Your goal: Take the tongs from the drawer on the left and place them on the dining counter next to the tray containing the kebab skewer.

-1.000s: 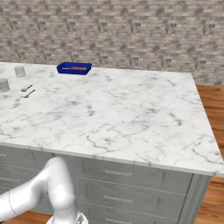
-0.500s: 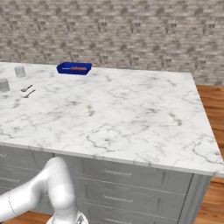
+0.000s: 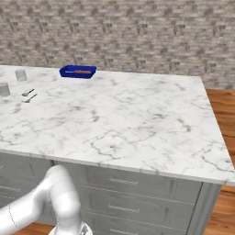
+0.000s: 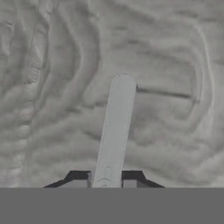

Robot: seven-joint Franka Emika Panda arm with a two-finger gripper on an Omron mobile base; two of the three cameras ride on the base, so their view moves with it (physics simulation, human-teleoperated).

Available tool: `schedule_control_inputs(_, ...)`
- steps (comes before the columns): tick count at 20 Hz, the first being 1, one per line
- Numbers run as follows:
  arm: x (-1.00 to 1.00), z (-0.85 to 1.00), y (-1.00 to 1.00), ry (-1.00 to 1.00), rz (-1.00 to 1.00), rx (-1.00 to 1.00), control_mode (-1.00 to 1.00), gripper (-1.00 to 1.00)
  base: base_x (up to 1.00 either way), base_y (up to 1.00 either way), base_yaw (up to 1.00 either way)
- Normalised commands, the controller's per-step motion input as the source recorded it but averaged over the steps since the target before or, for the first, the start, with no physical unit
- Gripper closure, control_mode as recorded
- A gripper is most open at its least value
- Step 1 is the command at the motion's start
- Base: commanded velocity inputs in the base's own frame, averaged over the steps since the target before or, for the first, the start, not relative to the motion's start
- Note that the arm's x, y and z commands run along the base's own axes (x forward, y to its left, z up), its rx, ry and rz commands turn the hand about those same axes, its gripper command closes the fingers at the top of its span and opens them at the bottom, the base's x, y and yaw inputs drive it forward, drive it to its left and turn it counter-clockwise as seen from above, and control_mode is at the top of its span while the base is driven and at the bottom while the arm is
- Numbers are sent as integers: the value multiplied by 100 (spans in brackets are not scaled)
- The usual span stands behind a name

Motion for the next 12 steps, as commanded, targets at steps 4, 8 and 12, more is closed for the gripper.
schedule_control_inputs(4,-100,-26,-42,-2,3,0,-100,100,0,0,0)
schedule_control_inputs(8,-100,-34,-61,-6,2,0,-100,100,0,0,0)
schedule_control_inputs(12,-100,-38,-67,-7,2,0,-100,100,0,0,0)
